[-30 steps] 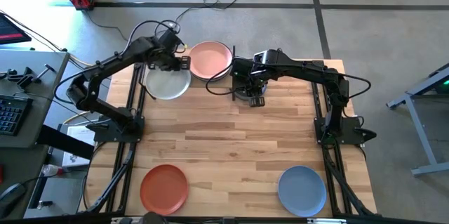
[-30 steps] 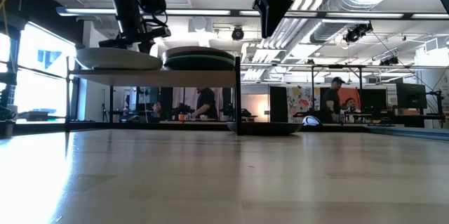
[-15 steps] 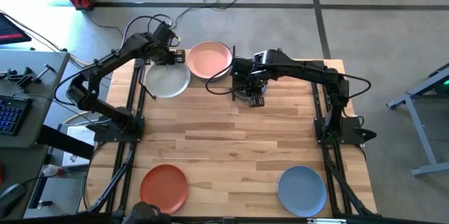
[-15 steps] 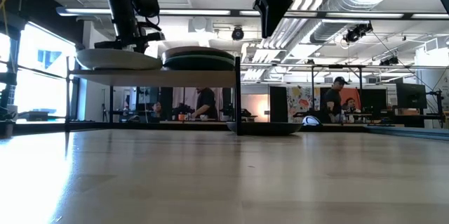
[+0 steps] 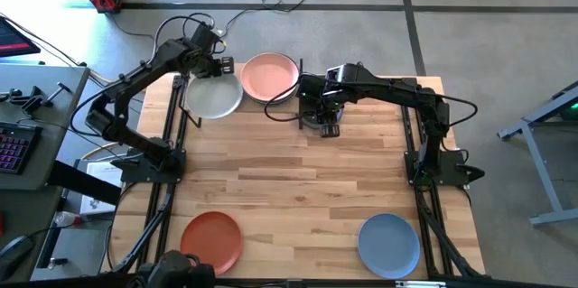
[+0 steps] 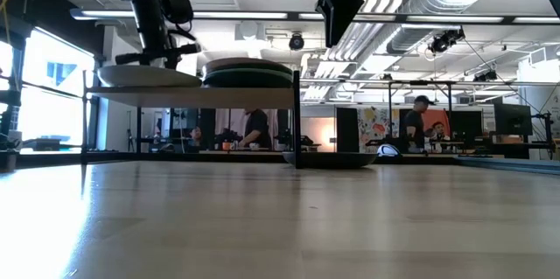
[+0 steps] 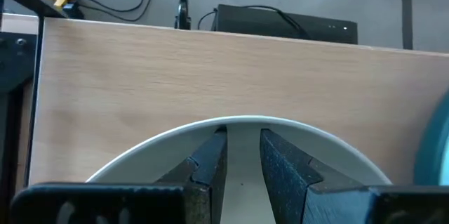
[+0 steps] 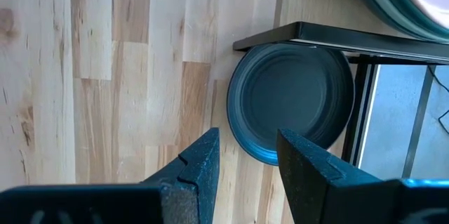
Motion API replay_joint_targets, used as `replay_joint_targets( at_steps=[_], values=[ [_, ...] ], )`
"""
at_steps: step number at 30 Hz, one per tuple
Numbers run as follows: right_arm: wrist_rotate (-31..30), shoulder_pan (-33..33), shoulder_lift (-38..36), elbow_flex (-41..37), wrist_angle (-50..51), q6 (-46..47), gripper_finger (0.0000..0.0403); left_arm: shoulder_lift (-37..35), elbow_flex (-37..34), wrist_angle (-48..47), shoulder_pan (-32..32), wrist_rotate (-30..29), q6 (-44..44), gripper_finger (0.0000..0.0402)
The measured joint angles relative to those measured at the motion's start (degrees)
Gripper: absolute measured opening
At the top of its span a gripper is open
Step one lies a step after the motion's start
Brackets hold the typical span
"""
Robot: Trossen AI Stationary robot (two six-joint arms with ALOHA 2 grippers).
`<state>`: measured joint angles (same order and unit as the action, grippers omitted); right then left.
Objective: Place and stack plates onto a shelf
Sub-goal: Put the white plate on the shelf
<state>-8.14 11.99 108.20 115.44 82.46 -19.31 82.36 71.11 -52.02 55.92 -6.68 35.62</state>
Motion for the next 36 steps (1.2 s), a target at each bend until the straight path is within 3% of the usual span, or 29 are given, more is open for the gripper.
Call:
replay_joint_targets(
  at_steps=[8, 14, 20, 36],
  values=[
    [0.0, 0.0, 0.0, 0.0, -0.1, 0.0, 0.0119, 0.0, 2.3, -1.9, -0.9, 2.0, -2.4, 0.0076],
    [0.0, 0.0, 0.0, 0.0, -0.5, 0.0, 0.0119, -0.1, 6.1, -8.7, -3.5, 2.5, -2.8, 0.0076],
    [0.0, 0.0, 0.0, 0.0, -0.5, 0.4, 0.0119, -0.1, 5.9, -15.8, -7.1, 6.0, -1.8, 0.0076],
    [-0.2, 0.0, 0.0, 0.0, -0.7, 0.4, 0.0119, -0.2, 1.0, -16.3, -9.4, 7.5, 1.2, 0.0076]
  ],
)
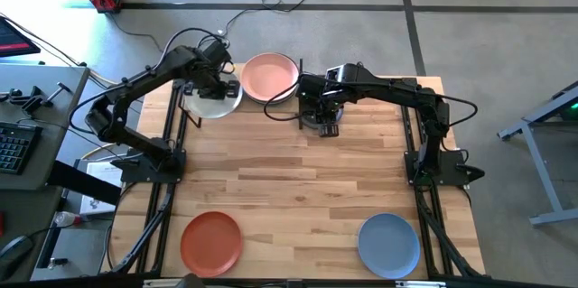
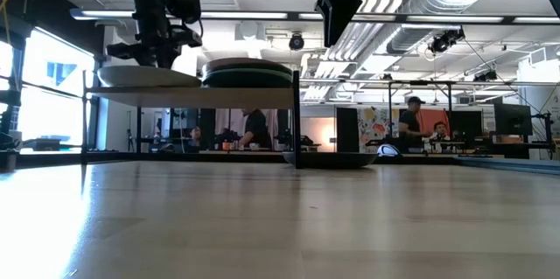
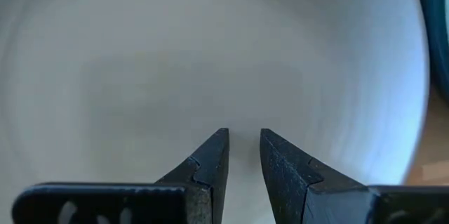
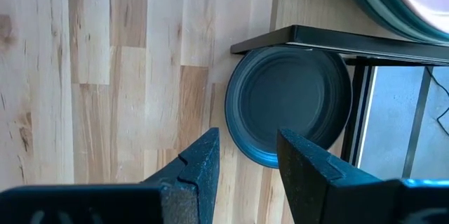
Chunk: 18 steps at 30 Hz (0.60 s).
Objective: Place and stack plates onto a shelf
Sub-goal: Put the white plate on the shelf
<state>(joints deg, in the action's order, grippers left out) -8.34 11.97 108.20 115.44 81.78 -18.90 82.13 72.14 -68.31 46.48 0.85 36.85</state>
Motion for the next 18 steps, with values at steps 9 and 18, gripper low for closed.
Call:
replay_joint_targets(
  at_steps=[9, 18],
  values=[
    [0.0, 0.0, 0.0, 0.0, 0.0, 0.6, 0.0119, 0.2, -0.2, 3.8, 2.2, -2.1, -1.0, 0.0076],
    [0.3, 0.0, 0.0, 0.0, 0.0, 0.7, 0.0119, 1.1, 0.0, 5.9, 3.4, -3.0, -2.9, 0.0076]
  ],
)
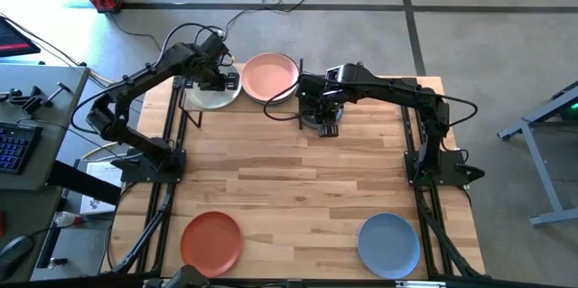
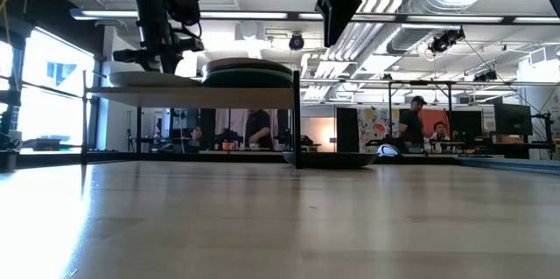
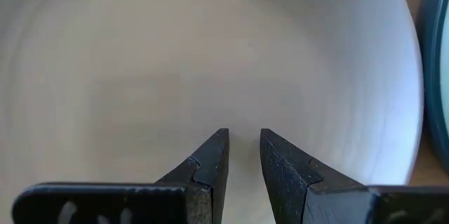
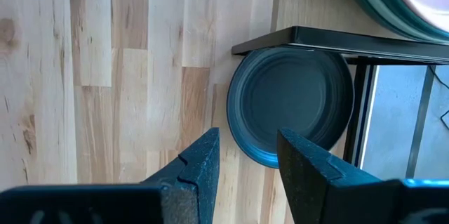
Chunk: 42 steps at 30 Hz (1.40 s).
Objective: Place and stack plates onto a shelf
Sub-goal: Put the white plate on the shelf, then stack the black plate on top of the white plate on the shelf
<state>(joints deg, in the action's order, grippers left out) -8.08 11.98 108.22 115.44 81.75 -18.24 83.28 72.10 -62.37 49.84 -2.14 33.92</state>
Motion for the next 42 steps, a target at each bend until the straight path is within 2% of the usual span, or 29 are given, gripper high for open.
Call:
replay_joint_targets(
  at_steps=[11, 18, 22, 29, 38, 42],
  values=[
    [0.0, 0.0, 0.0, 0.0, -0.2, 0.4, 0.0119, -3.6, -0.3, 1.7, -1.0, -0.1, -0.1, 0.0076],
    [0.0, 0.0, 0.0, 0.0, -0.2, 0.4, 0.0119, -9.6, -0.2, 1.8, -4.4, 1.5, -0.1, 0.0076],
    [1.6, 0.1, 0.0, 0.0, -0.2, 2.7, 0.0119, -13.7, -0.2, 1.7, -8.5, 1.5, -0.1, 0.0076],
    [7.5, 0.3, 0.0, 0.0, 0.3, 9.4, 0.0119, -18.7, -0.2, -2.7, -19.4, 1.5, -0.1, 0.0076],
    [8.3, -0.8, 0.0, 0.0, 0.4, 18.5, 0.0119, -19.6, -0.2, -13.7, -30.9, 1.6, -0.1, 0.0076],
    [9.4, -2.3, 0.0, 0.0, 0.5, 23.2, 0.0119, -19.6, -0.2, -14.8, -34.8, 1.5, -0.1, 0.0076]
  ],
)
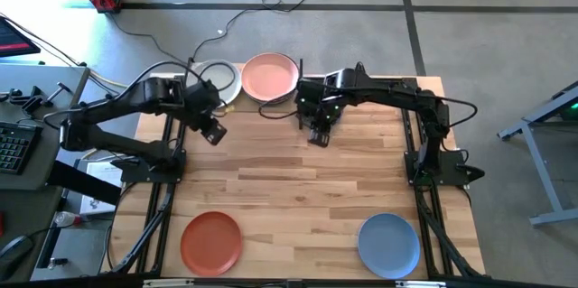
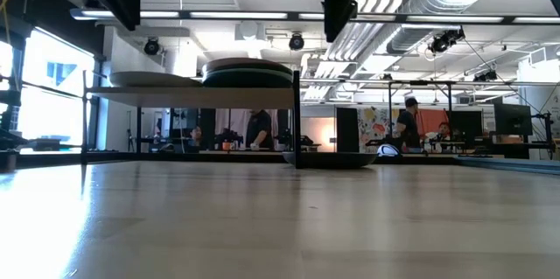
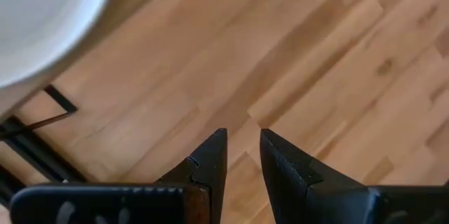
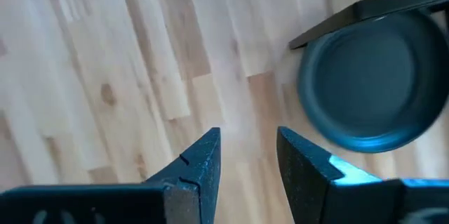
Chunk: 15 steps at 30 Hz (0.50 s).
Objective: Place and stack plates onto a shelf
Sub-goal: Stack the black plate on top of the white plate on the shelf
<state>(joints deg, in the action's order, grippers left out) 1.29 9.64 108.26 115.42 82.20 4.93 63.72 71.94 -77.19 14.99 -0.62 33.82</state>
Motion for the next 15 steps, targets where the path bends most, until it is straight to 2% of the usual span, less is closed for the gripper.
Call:
replay_joint_targets(
  at_steps=[7, 15],
  values=[
    [0.1, -6.1, 0.1, 0.0, 0.0, 7.6, 0.0119, 0.0, 0.0, 0.0, -5.9, 0.0, 0.0, 0.0076],
    [-7.3, -14.5, 2.9, 0.0, 0.1, 13.5, 0.0119, 0.0, 0.0, 0.0, -9.7, -0.8, 0.0, 0.0076]
  ],
)
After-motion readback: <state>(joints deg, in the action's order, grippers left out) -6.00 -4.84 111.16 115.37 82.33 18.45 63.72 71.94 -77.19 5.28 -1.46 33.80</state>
